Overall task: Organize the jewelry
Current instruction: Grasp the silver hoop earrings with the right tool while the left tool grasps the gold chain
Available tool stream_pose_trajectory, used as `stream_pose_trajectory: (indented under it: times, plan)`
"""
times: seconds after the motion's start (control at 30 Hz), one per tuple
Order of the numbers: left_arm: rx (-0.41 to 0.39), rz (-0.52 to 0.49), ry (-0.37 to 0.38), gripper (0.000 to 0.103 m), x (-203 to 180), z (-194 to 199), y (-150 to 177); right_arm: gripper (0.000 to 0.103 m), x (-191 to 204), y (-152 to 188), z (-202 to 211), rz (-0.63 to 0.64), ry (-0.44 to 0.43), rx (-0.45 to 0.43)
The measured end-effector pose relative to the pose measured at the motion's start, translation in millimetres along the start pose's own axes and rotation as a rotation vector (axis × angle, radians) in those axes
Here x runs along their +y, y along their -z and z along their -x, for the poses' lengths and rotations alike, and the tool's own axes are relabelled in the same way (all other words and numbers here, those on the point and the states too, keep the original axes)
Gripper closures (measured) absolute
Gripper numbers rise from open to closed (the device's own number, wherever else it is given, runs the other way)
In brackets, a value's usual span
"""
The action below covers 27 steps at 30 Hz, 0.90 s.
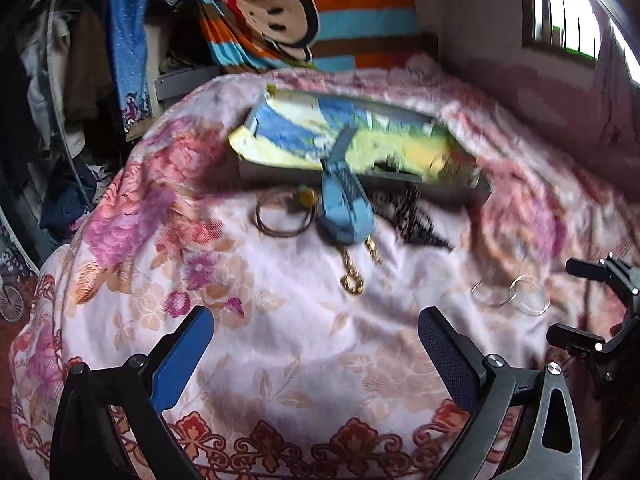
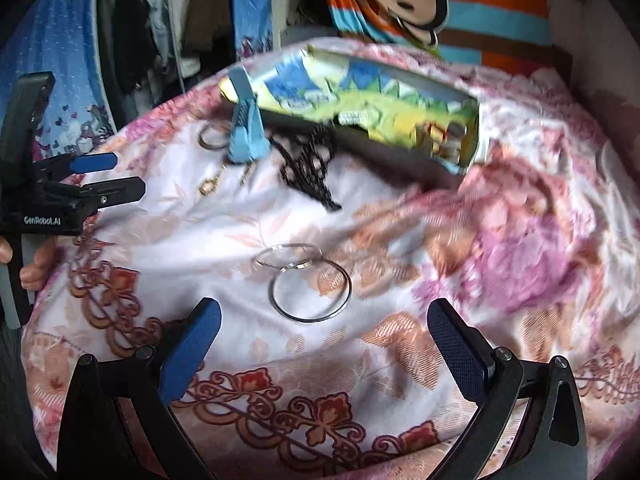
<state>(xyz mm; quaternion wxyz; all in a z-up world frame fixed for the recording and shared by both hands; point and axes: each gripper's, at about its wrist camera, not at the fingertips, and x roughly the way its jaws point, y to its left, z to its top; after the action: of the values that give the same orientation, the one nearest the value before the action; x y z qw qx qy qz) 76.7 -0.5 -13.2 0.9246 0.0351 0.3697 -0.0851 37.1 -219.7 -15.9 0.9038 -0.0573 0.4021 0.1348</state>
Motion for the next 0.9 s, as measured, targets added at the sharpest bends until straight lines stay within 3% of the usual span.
stream_pose_trajectory:
  times: [0.3, 0.53, 0.67, 0.9]
  plan:
    - [0.073, -0.025, -0.026, 0.000, -4, -21, -4, 0.002, 1, -8, -15, 0.004, 0.006, 0.032]
    - [0.104, -0.007, 0.011, 0.000, 0, -38, -16, 0.028, 2, -21, -24, 0.048, -0.010, 0.040]
    - [0.119, -0.005, 0.075, 0.001, -2, -50, -22, 0.030, 2, -22, -31, 0.044, -0.029, 0.056]
    - [0.171, -0.032, 0.148, 0.024, -12, -79, -30, 0.035, 3, -26, -44, 0.032, -0.038, 0.053]
